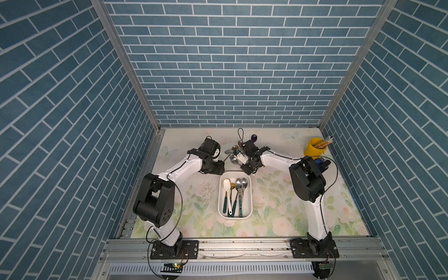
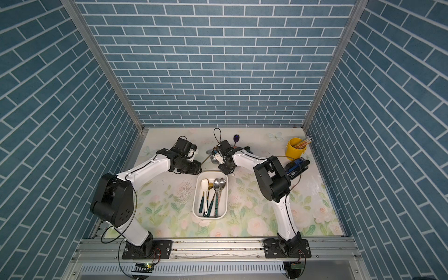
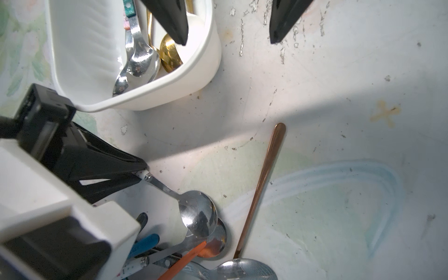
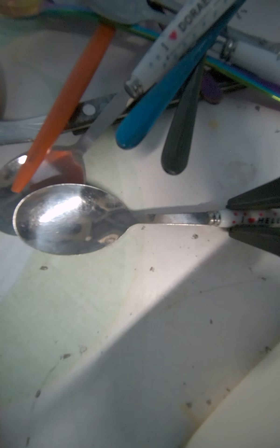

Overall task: Put the spoon into the storage box
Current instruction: Pick up the spoon from the center of the board, then adjust the storage box at the center of the board.

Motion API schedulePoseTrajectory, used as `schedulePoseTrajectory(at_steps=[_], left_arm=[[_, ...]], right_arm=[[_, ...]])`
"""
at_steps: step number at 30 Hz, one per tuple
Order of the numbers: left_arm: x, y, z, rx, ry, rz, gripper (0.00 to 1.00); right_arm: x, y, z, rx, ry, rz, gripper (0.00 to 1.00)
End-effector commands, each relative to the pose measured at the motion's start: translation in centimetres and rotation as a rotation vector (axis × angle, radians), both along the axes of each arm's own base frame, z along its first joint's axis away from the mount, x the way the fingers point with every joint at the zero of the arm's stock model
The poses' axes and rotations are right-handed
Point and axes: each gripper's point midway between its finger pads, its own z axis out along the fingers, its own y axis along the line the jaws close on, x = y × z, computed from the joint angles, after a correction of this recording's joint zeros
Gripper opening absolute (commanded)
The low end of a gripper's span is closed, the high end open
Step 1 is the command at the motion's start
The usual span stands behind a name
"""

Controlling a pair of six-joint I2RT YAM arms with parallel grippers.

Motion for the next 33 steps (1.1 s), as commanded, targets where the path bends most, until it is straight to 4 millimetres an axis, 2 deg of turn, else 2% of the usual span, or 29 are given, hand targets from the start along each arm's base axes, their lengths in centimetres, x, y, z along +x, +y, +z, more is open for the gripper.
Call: schedulePoseTrajectory(at_steps=[1, 5, 10, 12, 18, 24, 33], left_arm=[[-1.1, -0.1, -0.1, -0.023, 0.023, -0.009, 0.59], [-1.8, 0.1, -0.5, -0.021, 0.035, -0.023, 0.58], [-2.6, -0.3, -0.7, -0.041, 0.046, -0.039, 0.58], [-2.8, -0.6, -0.8, -0.046, 0.047, -0.046, 0.58], [-2.9, -1.2, -2.9, -0.021, 0.097, -0.023, 0.55], [-2.1, -1.4, -3.9, -0.046, 0.119, 0.091, 0.48], [-0.7, -0.7, -4.5, -0.078, 0.105, 0.300, 0.32]], right_arm=[[0.2, 0.1, 2.3, 0.019, -0.039, -0.018, 0.06], [1.1, 0.3, 4.9, 0.098, -0.054, -0.082, 0.05], [1.4, 0.5, 7.9, 0.164, -0.085, -0.120, 0.05], [1.5, 0.2, 8.7, 0.169, -0.097, -0.149, 0.04], [1.5, -2.3, 9.3, 0.108, -0.072, -0.273, 0.05], [0.1, -3.7, 11.1, 0.135, -0.049, -0.373, 0.05], [-3.7, -3.7, 12.4, 0.213, 0.030, -0.446, 0.06]])
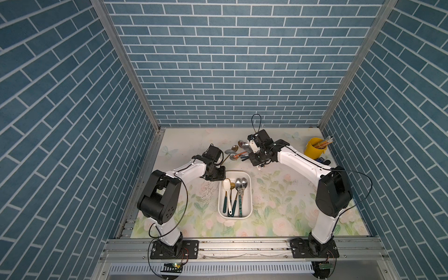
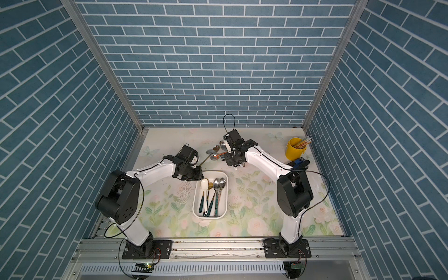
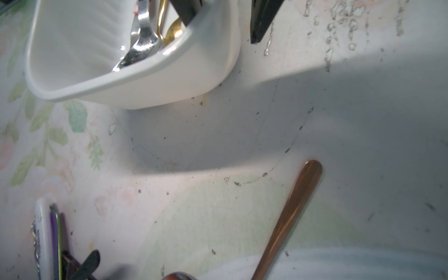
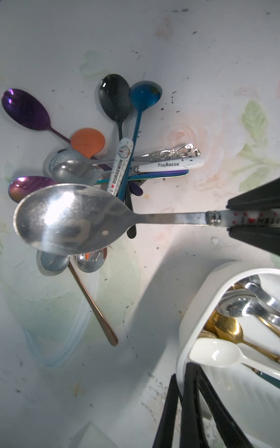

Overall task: Put the spoon into the storage box
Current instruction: Adjust the storage box at the center of the board, then place the spoon in the storage box.

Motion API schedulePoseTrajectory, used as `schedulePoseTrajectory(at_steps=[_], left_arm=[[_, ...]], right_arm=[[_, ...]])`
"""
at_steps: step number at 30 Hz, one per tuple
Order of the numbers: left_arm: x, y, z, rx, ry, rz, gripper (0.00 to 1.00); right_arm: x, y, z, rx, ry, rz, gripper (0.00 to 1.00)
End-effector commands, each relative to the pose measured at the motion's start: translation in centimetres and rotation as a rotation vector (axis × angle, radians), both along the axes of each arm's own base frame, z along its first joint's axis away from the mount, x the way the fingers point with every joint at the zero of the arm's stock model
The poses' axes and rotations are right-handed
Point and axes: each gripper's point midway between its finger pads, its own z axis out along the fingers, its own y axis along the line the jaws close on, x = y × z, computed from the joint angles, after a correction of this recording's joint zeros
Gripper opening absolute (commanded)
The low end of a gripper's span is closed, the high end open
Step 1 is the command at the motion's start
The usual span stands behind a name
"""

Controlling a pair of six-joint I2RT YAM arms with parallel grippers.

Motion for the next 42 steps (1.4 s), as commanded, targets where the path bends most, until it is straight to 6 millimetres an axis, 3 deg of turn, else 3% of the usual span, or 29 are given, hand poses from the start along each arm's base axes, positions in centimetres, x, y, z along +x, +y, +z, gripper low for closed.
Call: schedulePoseTrajectory(at_steps=[1, 13, 20, 34, 42], left_arm=[[1.2, 0.9, -0.4, 0.003, -0.020, 0.147, 0.32], [2.5, 2.4, 0.8, -0.038, -0.070, 0.389, 0.25], [2.4, 0.9, 0.8, -0.140, -0.043, 0.411, 0.27], [1.0, 1.0, 0.4, -0.136, -0.013, 0.371, 0.36], [0.4, 1.1, 0.0, -0.111, 0.005, 0.332, 0.36]], right_arm=[[-2.4, 0.3, 0.2, 0.032, 0.059, -0.039, 0.06], [-6.8, 3.7, -0.7, 0.067, 0.129, -0.007, 0.06], [-8.7, 4.8, -2.3, 0.092, 0.176, -0.013, 0.06], [-11.2, 4.4, -8.2, -0.031, 0.307, -0.032, 0.06], [-11.1, 4.6, -9.7, -0.075, 0.342, -0.040, 0.09]])
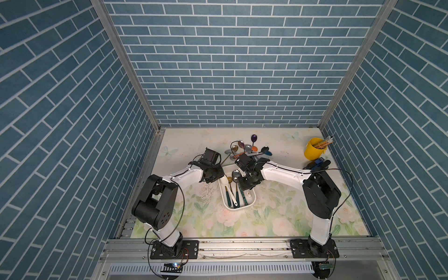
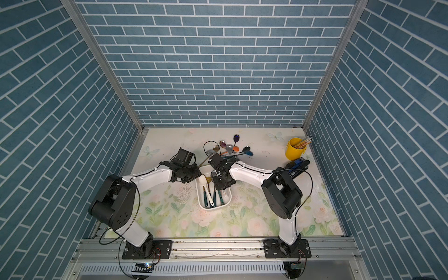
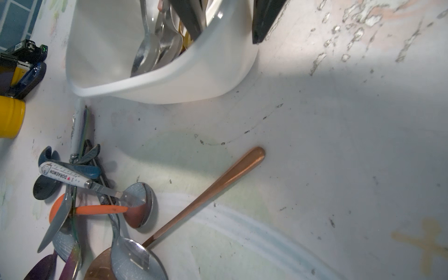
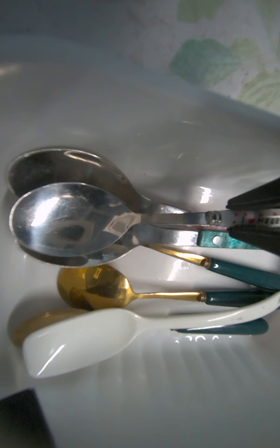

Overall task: Put the spoon into the storage box
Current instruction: Place the spoon in the storage box.

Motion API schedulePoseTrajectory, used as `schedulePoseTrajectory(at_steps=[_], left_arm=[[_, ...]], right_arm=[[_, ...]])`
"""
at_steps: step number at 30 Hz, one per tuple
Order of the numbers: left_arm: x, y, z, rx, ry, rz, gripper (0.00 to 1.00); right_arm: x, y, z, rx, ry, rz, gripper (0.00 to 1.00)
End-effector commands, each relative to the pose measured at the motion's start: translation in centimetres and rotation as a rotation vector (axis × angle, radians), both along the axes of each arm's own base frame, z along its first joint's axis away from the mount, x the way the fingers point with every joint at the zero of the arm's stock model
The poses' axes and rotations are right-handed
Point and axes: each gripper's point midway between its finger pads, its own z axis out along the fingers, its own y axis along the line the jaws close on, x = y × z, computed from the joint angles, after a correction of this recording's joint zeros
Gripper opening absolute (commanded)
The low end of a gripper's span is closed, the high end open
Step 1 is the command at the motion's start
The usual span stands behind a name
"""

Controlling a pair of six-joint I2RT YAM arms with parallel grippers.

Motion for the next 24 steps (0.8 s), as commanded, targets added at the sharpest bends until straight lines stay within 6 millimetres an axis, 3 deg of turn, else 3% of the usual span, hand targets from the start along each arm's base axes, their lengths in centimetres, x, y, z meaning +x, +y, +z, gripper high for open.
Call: schedulePoseTrajectory(at_steps=[1, 4, 10, 14, 20, 24], left_arm=[[-1.0, 0.0, -0.3, 0.009, 0.029, -0.044, 0.37], [-1.5, 0.2, -0.9, 0.028, 0.048, -0.068, 0.37], [-1.8, 0.3, -1.2, 0.062, 0.064, -0.121, 0.38], [-2.2, 0.7, -1.6, 0.112, 0.081, -0.171, 0.38], [-2.8, 1.3, -2.1, 0.202, 0.093, -0.274, 0.37], [-2.9, 1.0, -2.1, 0.245, 0.087, -0.349, 0.35]], right_arm=[[-0.2, 0.2, -0.2, -0.018, 0.028, -0.020, 0.10], [-0.2, 0.3, -0.1, -0.015, 0.031, -0.023, 0.13], [-0.3, 0.6, 1.3, -0.001, 0.034, -0.013, 0.32], [-0.2, 0.4, 3.3, 0.012, 0.011, -0.014, 0.35], [2.2, -0.6, 8.6, 0.035, -0.141, -0.050, 0.36], [5.0, -2.2, 10.4, 0.095, -0.185, -0.125, 0.37]])
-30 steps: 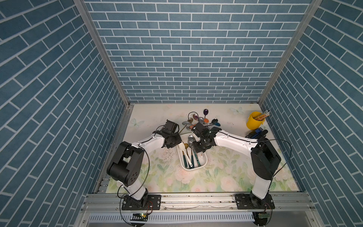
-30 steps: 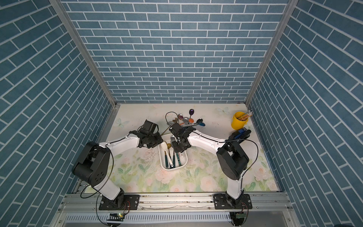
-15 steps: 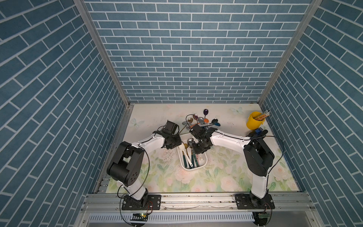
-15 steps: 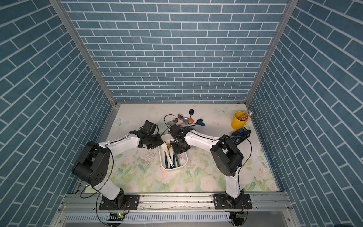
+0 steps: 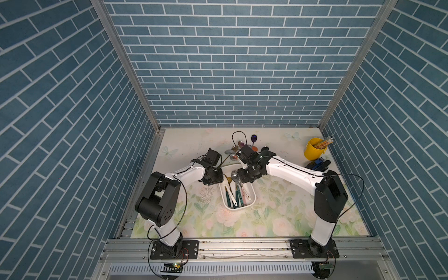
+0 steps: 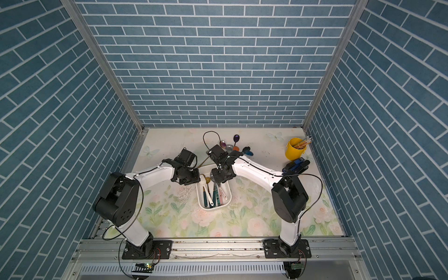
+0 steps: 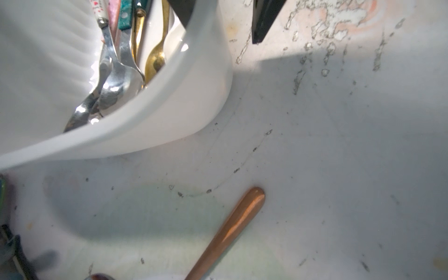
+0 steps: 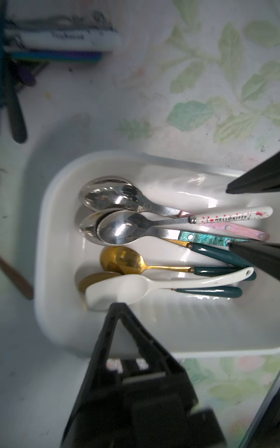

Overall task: Put the spoon into the storage box
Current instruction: Place the spoon in the storage box, then adjust the storage box at the center of the board.

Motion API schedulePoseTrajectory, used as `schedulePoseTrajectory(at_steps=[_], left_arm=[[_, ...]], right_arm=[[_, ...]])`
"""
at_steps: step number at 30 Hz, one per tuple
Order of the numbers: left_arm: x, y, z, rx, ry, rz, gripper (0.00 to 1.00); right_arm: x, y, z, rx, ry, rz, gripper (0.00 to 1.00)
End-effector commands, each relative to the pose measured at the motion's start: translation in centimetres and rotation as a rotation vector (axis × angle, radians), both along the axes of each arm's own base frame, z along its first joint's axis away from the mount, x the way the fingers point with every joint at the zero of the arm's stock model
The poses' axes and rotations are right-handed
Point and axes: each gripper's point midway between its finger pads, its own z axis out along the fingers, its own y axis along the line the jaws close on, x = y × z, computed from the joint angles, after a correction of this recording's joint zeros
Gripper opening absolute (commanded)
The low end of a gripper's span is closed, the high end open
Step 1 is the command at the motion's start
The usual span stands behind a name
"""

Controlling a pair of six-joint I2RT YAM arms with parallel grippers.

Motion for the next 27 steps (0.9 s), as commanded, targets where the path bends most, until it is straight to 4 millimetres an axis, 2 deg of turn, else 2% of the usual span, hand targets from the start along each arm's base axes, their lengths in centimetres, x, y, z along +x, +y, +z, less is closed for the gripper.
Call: schedulePoseTrajectory(at_steps=[1, 5, 10, 15, 20, 24, 25, 27], left_arm=[[-0.7, 0.2, -0.5, 0.088, 0.014, -0.105, 0.35], [-1.0, -1.0, -0.4, 0.114, 0.004, -0.195, 0.33], [-1.6, -2.3, -0.6, 0.154, 0.000, -0.277, 0.32], [-1.9, -3.4, -0.3, 0.134, -0.010, -0.314, 0.32], [-2.7, -4.9, -0.1, 0.120, -0.007, -0.393, 0.31], [-3.5, -5.6, -0.3, 0.119, 0.010, -0.450, 0.31], [-3.7, -5.6, -0.3, 0.117, 0.015, -0.461, 0.31], [-3.7, -5.5, -0.1, 0.125, 0.013, -0.461, 0.32]], right_arm=[[3.1, -2.4, 2.6, 0.043, -0.057, -0.090, 0.37], [6.4, -4.1, 3.0, 0.076, -0.095, -0.138, 0.38], [10.9, -5.9, 2.1, -0.020, -0.159, -0.075, 0.39], [14.5, -6.0, 1.2, -0.064, -0.205, 0.028, 0.39], [17.9, -5.9, -0.2, -0.079, -0.205, 0.046, 0.40], [19.1, -5.7, -1.3, -0.119, -0.201, 0.081, 0.40], [19.1, -5.8, -2.9, -0.145, -0.177, 0.094, 0.39], [19.0, -6.5, -4.0, -0.181, -0.164, 0.104, 0.39]])
